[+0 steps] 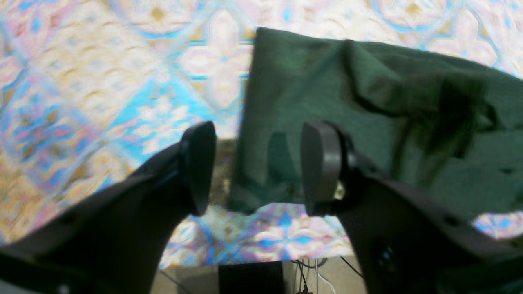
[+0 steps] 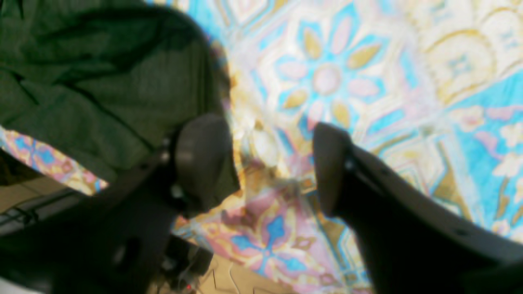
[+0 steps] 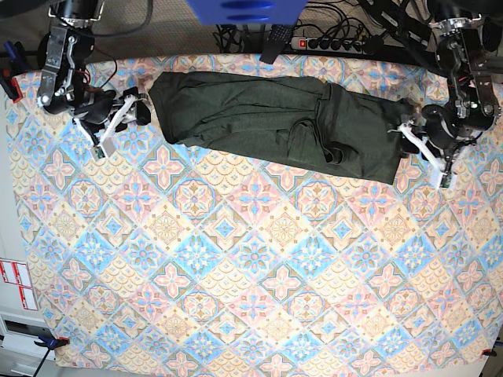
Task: Fold the T-shirt properly
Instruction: 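Grasp the opposite shirt end with the right gripper and fold it inward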
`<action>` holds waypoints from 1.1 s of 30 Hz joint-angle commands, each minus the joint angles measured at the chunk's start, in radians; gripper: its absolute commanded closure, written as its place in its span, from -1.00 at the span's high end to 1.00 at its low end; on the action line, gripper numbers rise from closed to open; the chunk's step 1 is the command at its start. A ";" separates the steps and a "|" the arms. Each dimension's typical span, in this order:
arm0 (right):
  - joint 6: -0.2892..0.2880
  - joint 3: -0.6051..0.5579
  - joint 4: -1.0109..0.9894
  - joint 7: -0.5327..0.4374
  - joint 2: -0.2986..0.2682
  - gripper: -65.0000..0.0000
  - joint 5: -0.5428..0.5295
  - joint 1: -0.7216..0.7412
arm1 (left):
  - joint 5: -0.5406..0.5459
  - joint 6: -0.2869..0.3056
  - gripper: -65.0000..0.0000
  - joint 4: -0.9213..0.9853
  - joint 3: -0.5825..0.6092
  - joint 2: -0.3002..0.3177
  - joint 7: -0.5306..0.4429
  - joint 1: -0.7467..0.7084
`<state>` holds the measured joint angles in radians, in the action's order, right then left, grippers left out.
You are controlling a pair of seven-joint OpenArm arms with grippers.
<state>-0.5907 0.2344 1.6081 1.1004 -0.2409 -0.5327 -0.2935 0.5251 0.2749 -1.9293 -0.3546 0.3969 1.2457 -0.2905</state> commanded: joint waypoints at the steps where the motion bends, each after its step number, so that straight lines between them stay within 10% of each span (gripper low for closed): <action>1: -0.005 0.004 0.016 -0.013 -0.011 0.22 -0.020 0.006 | 0.002 0.001 0.02 -0.012 -0.005 0.017 -0.014 0.009; 12: -0.008 0.003 -0.194 -0.022 -0.011 0.22 -0.214 0.009 | 0.002 0.001 0.02 -0.012 -0.005 0.015 -0.014 0.009; 33: -0.008 -0.198 -0.211 -0.012 -0.004 0.22 -0.221 0.075 | 0.000 0.001 0.02 -0.012 -0.007 0.014 -0.014 0.009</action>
<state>-0.5980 0.0395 1.3884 1.0698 -0.2386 -0.7612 -0.2184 0.5243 0.2749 -1.9285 -0.3538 0.3962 1.2457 -0.2859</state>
